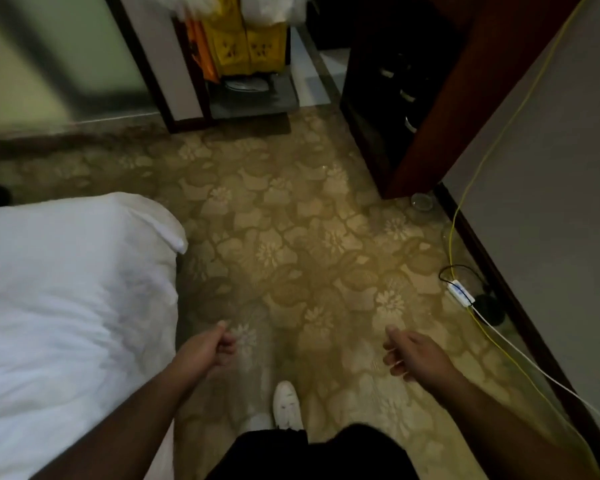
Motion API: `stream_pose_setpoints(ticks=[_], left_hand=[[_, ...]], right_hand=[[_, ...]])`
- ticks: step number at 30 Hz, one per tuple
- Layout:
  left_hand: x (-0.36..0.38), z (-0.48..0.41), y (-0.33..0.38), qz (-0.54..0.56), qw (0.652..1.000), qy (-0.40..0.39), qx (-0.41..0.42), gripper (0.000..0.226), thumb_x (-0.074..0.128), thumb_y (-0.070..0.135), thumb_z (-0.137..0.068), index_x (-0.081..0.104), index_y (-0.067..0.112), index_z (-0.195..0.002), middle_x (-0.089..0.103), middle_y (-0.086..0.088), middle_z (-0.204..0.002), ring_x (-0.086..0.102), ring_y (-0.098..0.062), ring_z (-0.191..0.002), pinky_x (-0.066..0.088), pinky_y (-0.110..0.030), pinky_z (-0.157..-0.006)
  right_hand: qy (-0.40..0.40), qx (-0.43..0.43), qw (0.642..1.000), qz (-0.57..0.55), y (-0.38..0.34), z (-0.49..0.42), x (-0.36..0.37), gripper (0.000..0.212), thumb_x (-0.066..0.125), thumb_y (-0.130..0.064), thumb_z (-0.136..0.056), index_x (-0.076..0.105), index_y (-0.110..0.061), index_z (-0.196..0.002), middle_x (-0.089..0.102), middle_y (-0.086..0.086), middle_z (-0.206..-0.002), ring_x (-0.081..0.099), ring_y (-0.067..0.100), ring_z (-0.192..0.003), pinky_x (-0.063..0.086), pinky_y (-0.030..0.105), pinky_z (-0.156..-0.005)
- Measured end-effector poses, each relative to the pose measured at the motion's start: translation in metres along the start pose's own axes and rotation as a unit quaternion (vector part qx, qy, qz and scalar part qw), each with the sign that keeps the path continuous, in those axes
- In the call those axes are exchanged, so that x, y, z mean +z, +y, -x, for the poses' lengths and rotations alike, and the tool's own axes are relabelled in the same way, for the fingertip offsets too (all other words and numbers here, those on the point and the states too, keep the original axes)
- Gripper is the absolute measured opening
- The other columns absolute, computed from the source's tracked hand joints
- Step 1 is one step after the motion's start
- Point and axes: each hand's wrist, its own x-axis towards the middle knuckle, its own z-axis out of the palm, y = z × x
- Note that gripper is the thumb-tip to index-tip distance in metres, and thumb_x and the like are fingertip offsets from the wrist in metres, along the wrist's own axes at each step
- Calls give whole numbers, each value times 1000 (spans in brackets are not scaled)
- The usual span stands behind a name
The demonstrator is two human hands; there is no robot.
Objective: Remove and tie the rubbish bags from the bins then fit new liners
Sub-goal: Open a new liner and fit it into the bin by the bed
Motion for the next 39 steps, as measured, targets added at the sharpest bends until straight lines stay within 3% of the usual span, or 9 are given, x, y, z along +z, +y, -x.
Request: stream_pose_setpoints(ticks=[4, 9, 17, 20, 27, 34, 39], left_hand=[[3, -48, 70, 11, 1000, -3, 14, 43, 41, 37, -105, 68, 4, -97, 69, -11, -84, 56, -18, -64, 39, -26, -55], [18, -111, 154, 17, 1000, -3, 8, 43, 41, 37, -104, 67, 4, -96, 69, -11, -86, 54, -18, -63, 37, -26, -57], [35, -207, 272, 76, 996, 39, -21, 42, 41, 38, -104, 67, 8, -90, 68, -3, -70, 54, -17, -60, 36, -28, -58], [33, -229, 304, 108, 992, 64, -31, 42, 42, 37, -104, 67, 8, -89, 68, -6, -74, 53, -18, -60, 38, -28, -61], [17, -279, 356, 145, 984, 91, -40, 42, 41, 37, -104, 69, 9, -92, 71, -11, -90, 61, -25, -80, 47, -35, -83], [-28, -364, 440, 166, 980, 100, -33, 42, 40, 32, -106, 66, -1, -103, 67, -15, -89, 59, -23, -74, 46, -29, -64], [-71, -427, 521, 154, 984, 90, -16, 41, 43, 33, -104, 68, 1, -97, 68, -17, -93, 58, -23, -74, 46, -30, -67]], right_hand=[[0, 3, 1000, -29, -53, -47, -20, 42, 50, -42, -102, 69, -6, -93, 70, 10, -76, 60, 20, -64, 41, 29, -58], [5, 10, 999, -42, -103, -120, -57, 41, 49, -38, -103, 69, -4, -95, 71, 14, -77, 61, 23, -64, 41, 32, -60], [-28, 8, 999, 30, -224, -272, -114, 43, 41, -38, -106, 69, -7, -96, 75, 15, -87, 65, 25, -72, 45, 32, -65], [-49, -16, 997, 63, -279, -313, -124, 41, 42, -36, -106, 68, -7, -96, 73, 18, -90, 65, 25, -73, 44, 33, -66], [-103, -55, 984, 133, -390, -389, -112, 39, 42, -42, -105, 67, -11, -99, 72, 12, -92, 67, 25, -79, 49, 31, -67], [-104, -82, 982, 136, -516, -472, -92, 39, 46, -40, -104, 69, -11, -94, 73, 14, -91, 66, 24, -75, 49, 34, -67], [-71, -87, 988, 110, -599, -528, -78, 40, 48, -36, -104, 68, -7, -85, 74, 18, -85, 64, 23, -64, 45, 32, -64]])
